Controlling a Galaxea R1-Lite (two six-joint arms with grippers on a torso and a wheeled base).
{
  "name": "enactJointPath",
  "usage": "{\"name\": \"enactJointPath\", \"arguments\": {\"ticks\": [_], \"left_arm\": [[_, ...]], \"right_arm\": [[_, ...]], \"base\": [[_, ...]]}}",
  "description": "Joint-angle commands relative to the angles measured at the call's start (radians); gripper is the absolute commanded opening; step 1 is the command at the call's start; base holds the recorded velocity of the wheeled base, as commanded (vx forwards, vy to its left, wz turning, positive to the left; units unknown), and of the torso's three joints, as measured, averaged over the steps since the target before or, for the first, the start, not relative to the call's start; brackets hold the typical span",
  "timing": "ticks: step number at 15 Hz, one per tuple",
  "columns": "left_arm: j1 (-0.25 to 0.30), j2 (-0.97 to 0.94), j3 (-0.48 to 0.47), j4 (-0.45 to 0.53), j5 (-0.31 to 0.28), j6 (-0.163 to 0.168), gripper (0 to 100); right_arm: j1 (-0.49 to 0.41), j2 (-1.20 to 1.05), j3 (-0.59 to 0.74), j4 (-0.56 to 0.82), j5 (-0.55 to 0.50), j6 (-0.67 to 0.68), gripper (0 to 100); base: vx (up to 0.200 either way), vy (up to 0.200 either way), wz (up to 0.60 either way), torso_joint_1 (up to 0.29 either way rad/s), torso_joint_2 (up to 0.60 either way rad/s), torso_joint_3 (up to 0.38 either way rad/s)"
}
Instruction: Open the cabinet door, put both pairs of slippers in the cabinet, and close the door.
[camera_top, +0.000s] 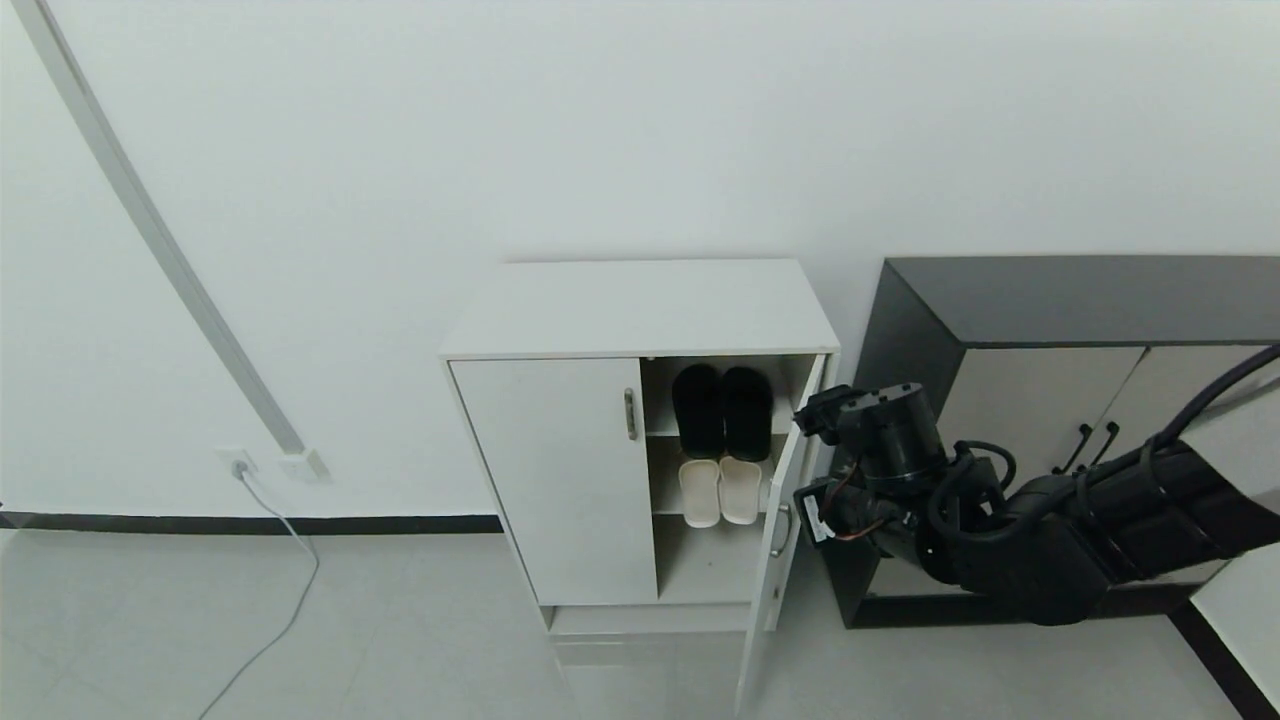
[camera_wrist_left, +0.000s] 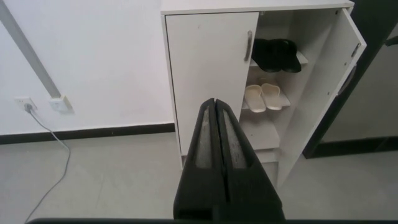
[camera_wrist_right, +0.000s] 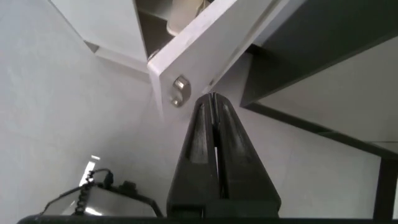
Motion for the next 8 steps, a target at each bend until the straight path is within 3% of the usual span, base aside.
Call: {"name": "enactJointPath", "arguments": {"ticks": [1, 5, 8], "left_arm": [[0.000, 0.001, 0.000, 0.000, 0.001, 0.000, 0], [0.000, 0.001, 0.000, 0.000, 0.001, 0.000, 0], [0.000, 0.001, 0.000, 0.001, 0.000, 0.000, 0]], "right_arm": [[-0.018, 0.104, -0.027, -0.054, 0.003, 0.001, 0], [-0.022, 0.199, -0.069, -0.165, 0.013, 0.010, 0], [-0.021, 0.267, -0.104, -0.341, 0.040, 0.039, 0]], "base": [[0.000, 0.000, 0.00, 0.000, 0.00, 0.000], [0.000, 0.000, 0.00, 0.000, 0.00, 0.000], [0.000, 0.000, 0.00, 0.000, 0.00, 0.000]]}}
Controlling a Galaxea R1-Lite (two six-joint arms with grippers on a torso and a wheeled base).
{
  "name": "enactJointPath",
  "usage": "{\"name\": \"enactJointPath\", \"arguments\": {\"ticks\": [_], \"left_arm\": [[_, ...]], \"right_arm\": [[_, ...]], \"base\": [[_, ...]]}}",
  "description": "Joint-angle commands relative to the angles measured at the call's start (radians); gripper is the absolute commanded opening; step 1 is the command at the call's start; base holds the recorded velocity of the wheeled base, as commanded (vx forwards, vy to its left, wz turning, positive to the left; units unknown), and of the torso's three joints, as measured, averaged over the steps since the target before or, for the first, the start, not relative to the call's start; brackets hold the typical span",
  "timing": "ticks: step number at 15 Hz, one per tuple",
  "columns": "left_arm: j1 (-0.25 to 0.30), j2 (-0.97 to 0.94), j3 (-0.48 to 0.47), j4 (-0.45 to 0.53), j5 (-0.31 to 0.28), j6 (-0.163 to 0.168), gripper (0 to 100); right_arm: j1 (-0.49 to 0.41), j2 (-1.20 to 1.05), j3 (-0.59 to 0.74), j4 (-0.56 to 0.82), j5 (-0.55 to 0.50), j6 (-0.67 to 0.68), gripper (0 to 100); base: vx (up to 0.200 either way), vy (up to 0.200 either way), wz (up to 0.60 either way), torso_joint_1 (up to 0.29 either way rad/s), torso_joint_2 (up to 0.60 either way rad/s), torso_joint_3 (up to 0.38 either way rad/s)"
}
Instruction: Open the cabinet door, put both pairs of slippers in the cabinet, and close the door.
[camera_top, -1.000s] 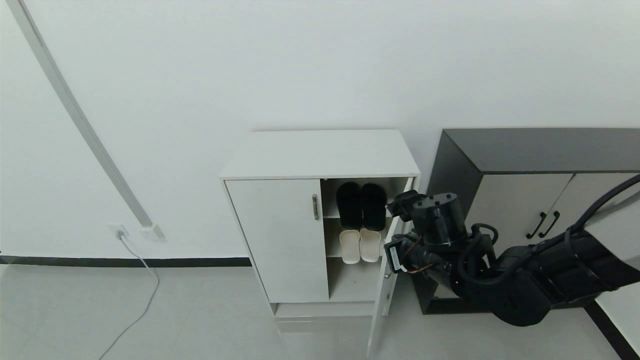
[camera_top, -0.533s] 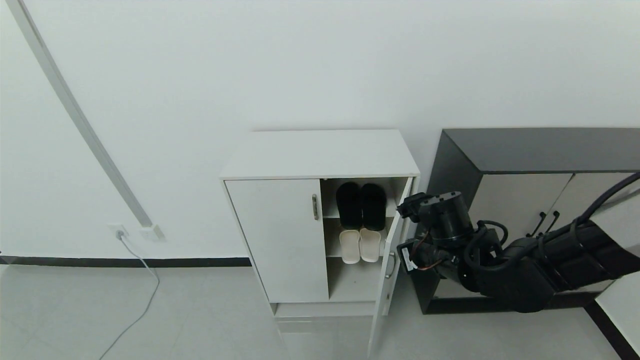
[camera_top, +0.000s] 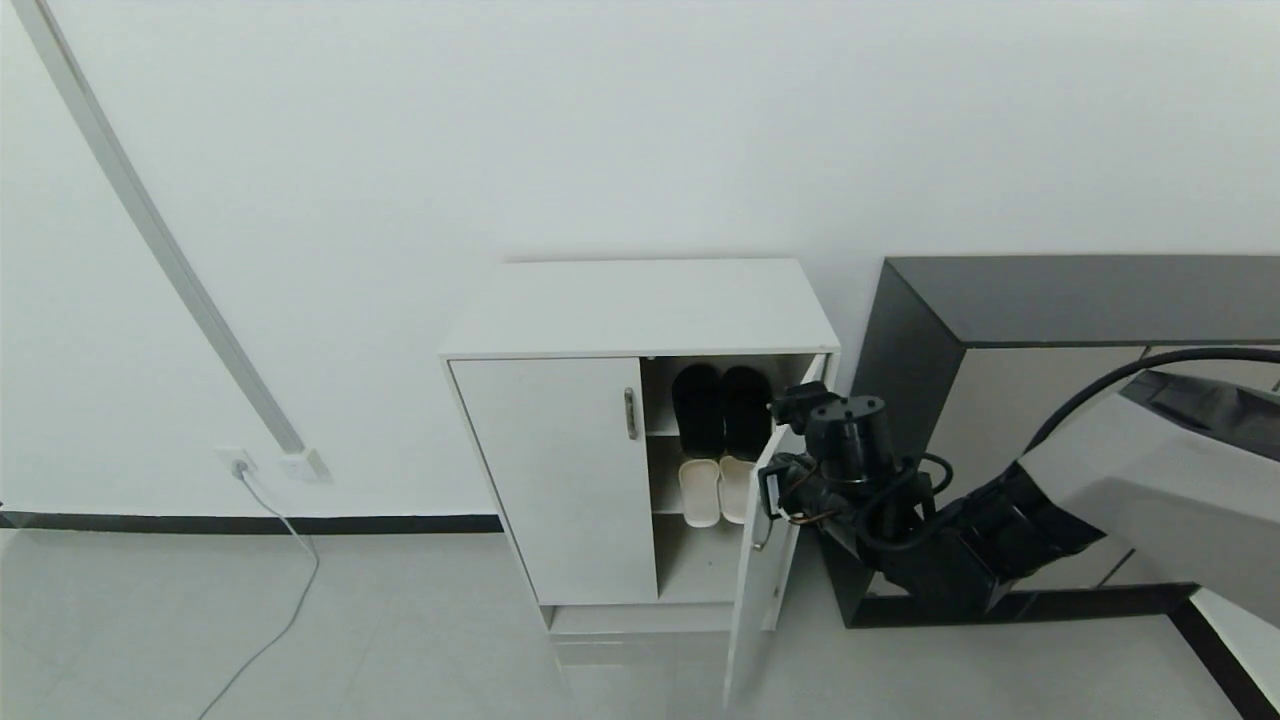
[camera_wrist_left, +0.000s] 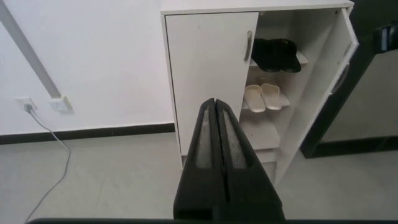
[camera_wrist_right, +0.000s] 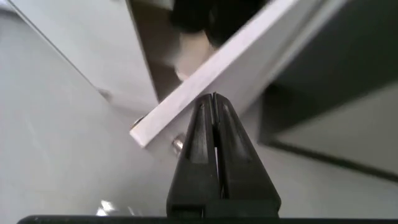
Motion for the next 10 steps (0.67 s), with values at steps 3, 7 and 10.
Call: {"name": "enactJointPath", "arguments": {"ticks": [3, 7, 10], "left_arm": [[0.000, 0.001, 0.000, 0.000, 0.001, -0.001, 0], [0.000, 0.001, 0.000, 0.001, 0.001, 0.001, 0], [0.000, 0.001, 0.000, 0.000, 0.000, 0.001, 0]], "right_arm": [[0.002, 0.049, -0.001, -0.119, 0.080, 0.042, 0], [-0.013, -0.012, 0.122, -0.218, 0.246, 0.042, 0], [-0.050, -0.028, 0.201, -0.244, 0.365, 0.037, 0]], "base": [[0.000, 0.000, 0.00, 0.000, 0.00, 0.000], [0.000, 0.000, 0.00, 0.000, 0.00, 0.000], [0.067, 0.000, 0.00, 0.002, 0.00, 0.002]]}}
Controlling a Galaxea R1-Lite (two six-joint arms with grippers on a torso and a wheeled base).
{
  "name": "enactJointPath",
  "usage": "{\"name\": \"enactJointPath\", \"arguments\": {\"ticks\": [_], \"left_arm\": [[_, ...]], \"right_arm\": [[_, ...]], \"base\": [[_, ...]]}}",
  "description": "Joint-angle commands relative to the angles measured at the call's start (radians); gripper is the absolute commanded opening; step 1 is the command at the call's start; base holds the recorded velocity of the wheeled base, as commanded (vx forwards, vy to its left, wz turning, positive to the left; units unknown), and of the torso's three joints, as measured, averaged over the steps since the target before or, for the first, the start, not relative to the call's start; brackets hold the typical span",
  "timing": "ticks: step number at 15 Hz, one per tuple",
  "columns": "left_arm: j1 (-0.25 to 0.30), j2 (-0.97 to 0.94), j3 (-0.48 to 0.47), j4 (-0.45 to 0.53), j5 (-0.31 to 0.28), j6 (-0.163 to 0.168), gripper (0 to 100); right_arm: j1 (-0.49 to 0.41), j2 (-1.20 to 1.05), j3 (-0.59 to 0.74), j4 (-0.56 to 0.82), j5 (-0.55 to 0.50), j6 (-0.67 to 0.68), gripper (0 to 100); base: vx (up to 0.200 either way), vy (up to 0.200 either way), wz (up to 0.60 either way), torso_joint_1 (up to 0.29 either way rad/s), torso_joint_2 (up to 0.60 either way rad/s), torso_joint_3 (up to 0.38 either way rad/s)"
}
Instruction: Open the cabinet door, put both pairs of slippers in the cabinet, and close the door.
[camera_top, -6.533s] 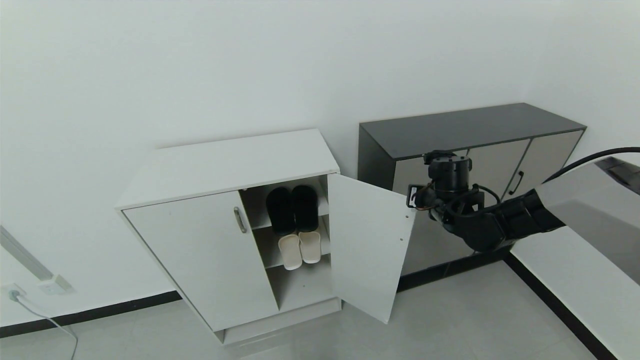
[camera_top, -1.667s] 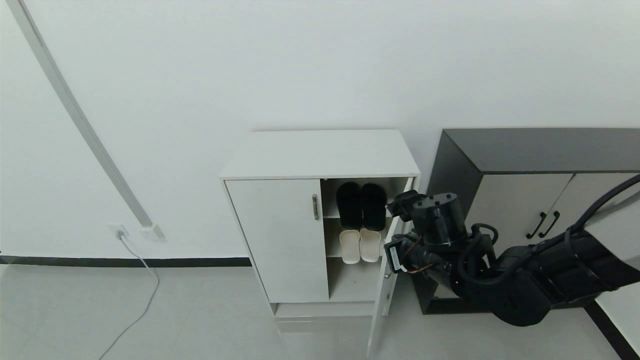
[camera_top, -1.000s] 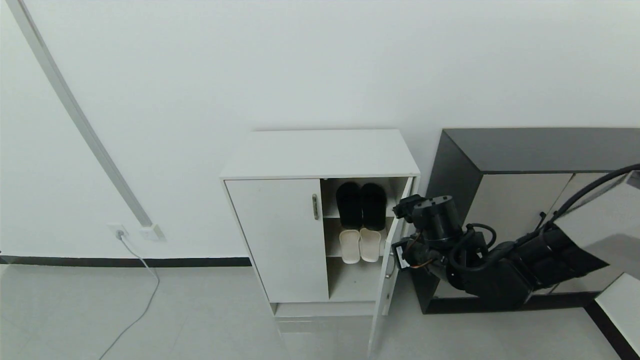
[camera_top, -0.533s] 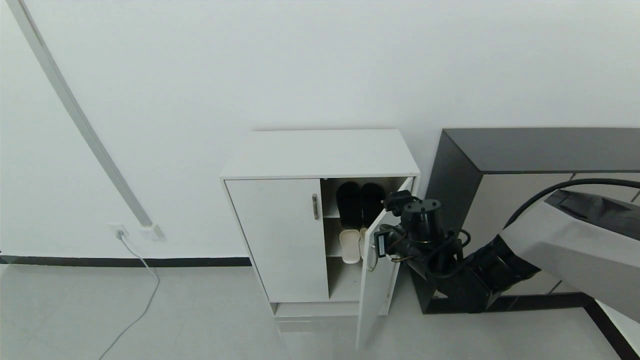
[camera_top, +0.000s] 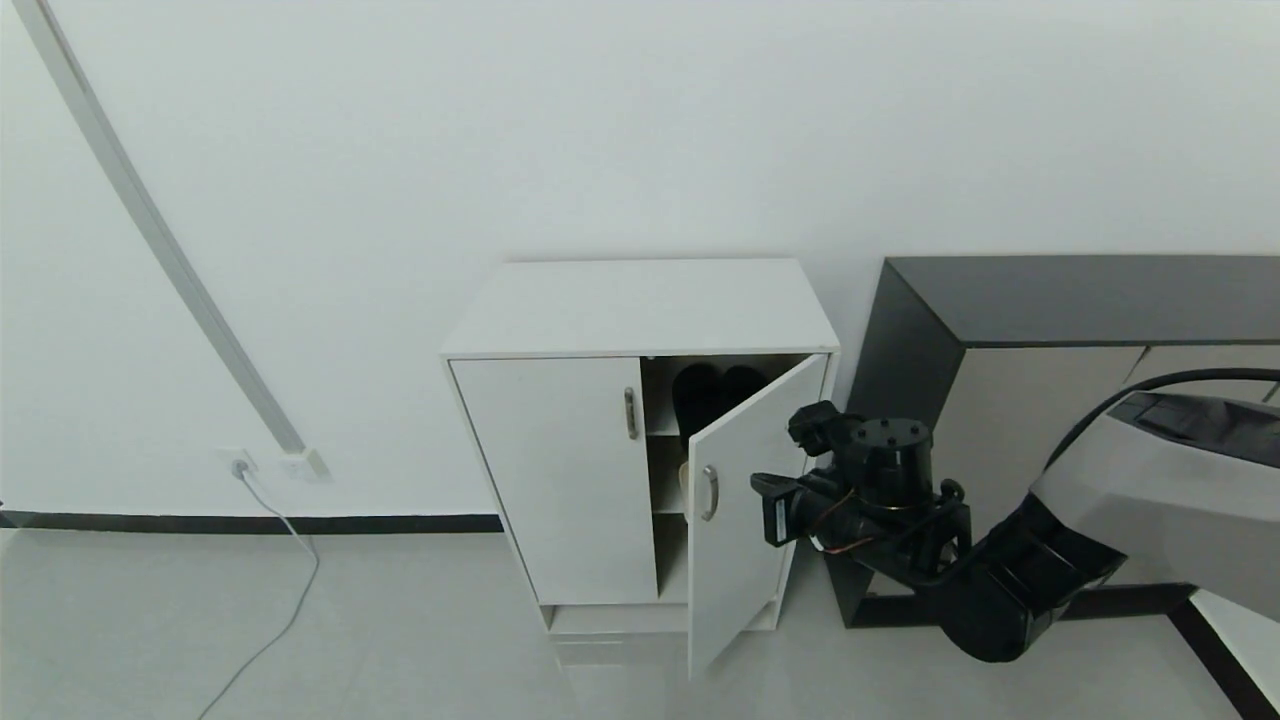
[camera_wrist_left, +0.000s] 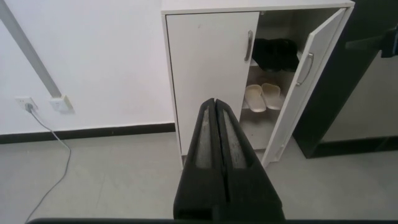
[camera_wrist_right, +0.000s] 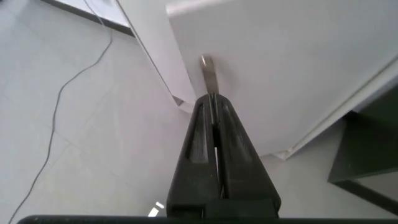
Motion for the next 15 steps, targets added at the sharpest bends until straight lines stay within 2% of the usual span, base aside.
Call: {"name": "enactJointPath", "arguments": {"ticks": [1, 10, 15], "left_arm": [[0.000, 0.001, 0.000, 0.001, 0.000, 0.000, 0], [0.000, 0.001, 0.000, 0.000, 0.000, 0.000, 0], [0.000, 0.001, 0.000, 0.000, 0.000, 0.000, 0]], "right_arm": [[-0.010, -0.017, 0.030, -0.003, 0.003, -0.003, 0], [-0.009, -0.008, 0.031, -0.001, 0.001, -0.007, 0], [-0.006, -0.006, 0.030, 0.002, 0.001, -0.009, 0]], "base": [[0.200, 0.000, 0.00, 0.002, 0.00, 0.002], [0.200, 0.000, 0.00, 0.003, 0.00, 0.004], [0.000, 0.000, 0.00, 0.000, 0.00, 0.000]]}}
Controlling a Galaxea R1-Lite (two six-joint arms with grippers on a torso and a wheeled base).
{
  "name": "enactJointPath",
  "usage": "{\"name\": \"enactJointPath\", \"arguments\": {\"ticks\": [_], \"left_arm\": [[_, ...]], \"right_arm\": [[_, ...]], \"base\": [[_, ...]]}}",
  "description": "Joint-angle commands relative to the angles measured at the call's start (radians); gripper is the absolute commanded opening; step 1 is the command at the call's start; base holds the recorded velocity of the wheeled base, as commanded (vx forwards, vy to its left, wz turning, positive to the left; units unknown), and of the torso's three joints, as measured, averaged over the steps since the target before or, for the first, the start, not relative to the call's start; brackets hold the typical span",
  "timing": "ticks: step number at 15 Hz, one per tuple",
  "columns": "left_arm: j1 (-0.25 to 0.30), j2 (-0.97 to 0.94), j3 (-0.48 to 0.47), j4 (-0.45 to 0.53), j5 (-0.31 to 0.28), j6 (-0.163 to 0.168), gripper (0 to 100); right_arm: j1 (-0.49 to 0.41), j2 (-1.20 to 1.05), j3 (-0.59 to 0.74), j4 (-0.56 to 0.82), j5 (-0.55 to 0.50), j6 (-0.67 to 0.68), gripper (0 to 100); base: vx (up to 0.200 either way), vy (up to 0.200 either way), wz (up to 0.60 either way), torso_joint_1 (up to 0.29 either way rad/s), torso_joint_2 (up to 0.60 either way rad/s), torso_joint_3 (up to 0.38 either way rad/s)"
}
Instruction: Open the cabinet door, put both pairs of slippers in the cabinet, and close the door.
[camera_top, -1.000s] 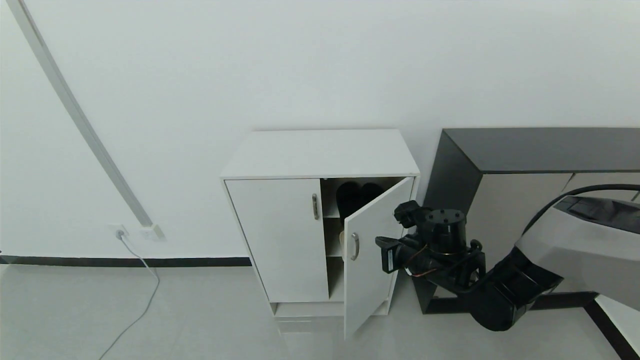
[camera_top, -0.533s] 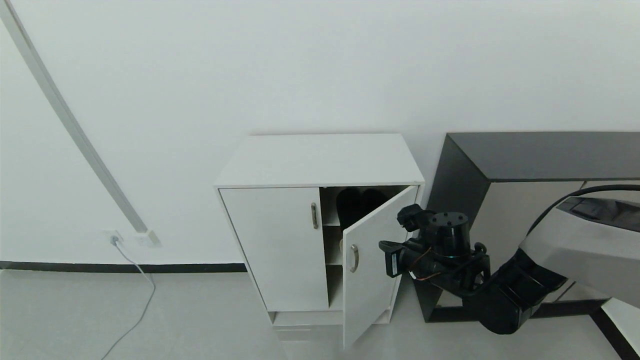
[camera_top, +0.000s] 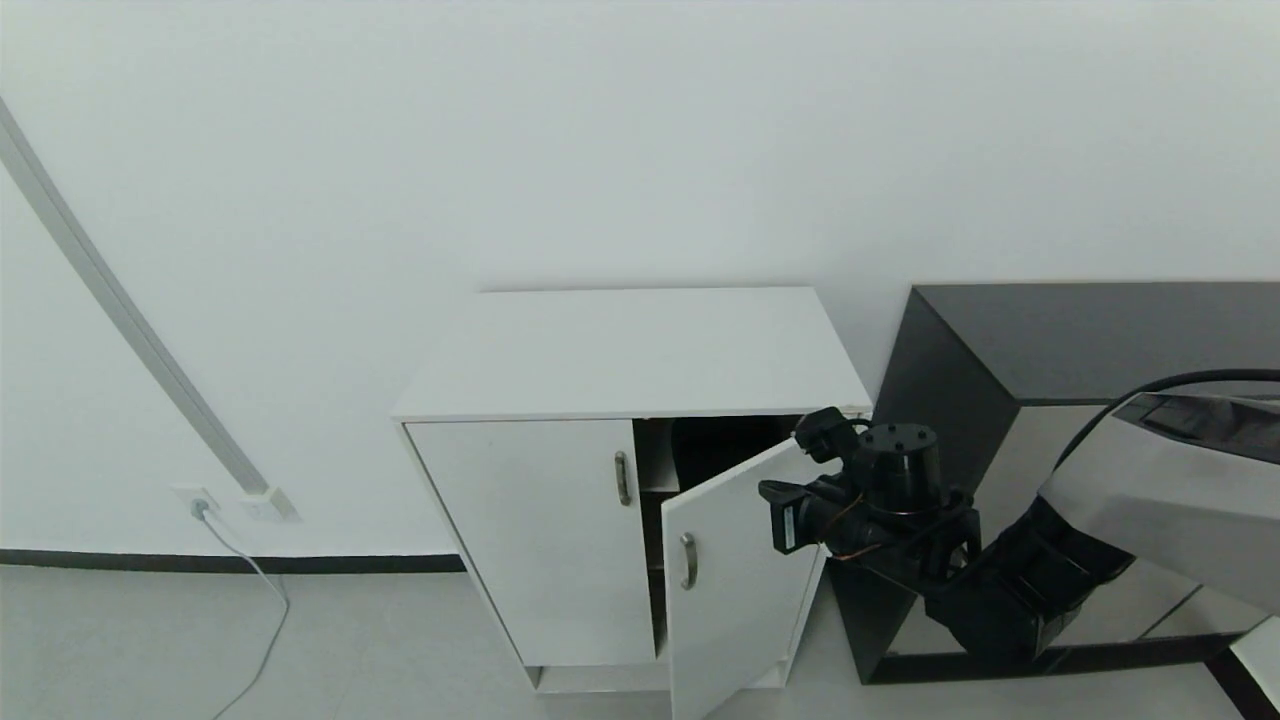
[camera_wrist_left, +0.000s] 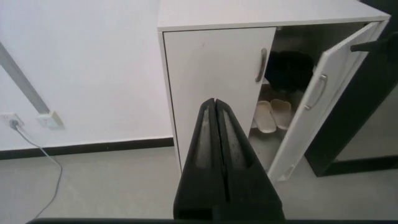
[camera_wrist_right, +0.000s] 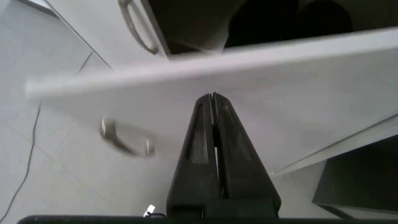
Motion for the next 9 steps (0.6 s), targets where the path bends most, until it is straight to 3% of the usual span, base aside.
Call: {"name": "enactJointPath", "arguments": {"ticks": [1, 9], "left_arm": [[0.000, 0.001, 0.000, 0.001, 0.000, 0.000, 0], [0.000, 0.001, 0.000, 0.001, 0.000, 0.000, 0]], "right_arm": [[0.000, 0.006, -0.004, -0.002, 0.000, 0.000, 0], [0.001, 0.030, -0.021, -0.005, -0.001, 0.000, 0]], "base": [[0.000, 0.000, 0.00, 0.000, 0.00, 0.000], [0.000, 0.000, 0.00, 0.000, 0.00, 0.000]]}}
